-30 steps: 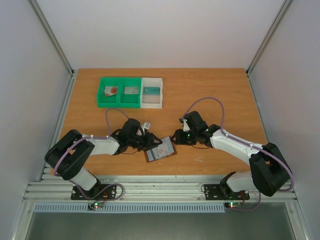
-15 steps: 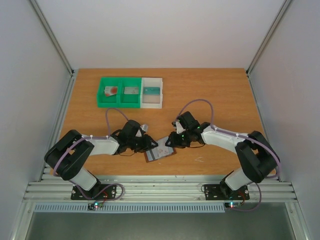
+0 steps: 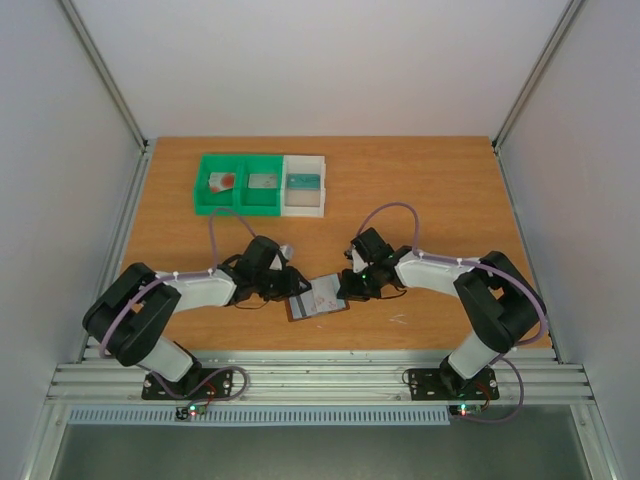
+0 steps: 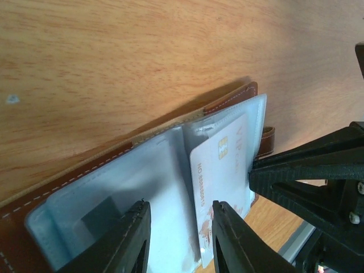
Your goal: Take the credit cards out of the card holder
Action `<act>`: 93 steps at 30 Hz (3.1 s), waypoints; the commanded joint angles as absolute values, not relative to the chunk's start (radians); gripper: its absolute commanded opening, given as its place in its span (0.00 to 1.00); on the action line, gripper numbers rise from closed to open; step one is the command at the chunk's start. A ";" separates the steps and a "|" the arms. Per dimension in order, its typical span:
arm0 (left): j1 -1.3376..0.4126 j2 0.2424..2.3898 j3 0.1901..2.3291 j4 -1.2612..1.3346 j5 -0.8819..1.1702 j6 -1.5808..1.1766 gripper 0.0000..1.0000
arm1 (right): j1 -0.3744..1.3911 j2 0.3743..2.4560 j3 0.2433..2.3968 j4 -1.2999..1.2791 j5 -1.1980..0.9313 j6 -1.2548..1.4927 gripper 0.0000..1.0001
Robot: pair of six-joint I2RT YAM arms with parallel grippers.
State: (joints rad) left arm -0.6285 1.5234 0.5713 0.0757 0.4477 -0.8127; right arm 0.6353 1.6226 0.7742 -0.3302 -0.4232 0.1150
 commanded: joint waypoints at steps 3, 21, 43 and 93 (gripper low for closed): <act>-0.639 1.556 0.536 0.255 0.500 -0.893 0.30 | 0.640 1.639 0.733 -0.332 -0.382 0.126 0.09; -0.643 1.634 0.554 0.353 0.479 -0.953 0.16 | 0.641 1.602 0.701 -0.317 -0.378 0.138 0.09; -0.643 1.698 0.516 0.475 0.491 -1.011 0.04 | 0.641 1.585 0.662 -0.277 -0.375 0.156 0.09; -0.626 1.720 0.455 0.695 0.543 -1.123 0.00 | 0.641 1.462 0.747 -0.310 -0.387 0.136 0.16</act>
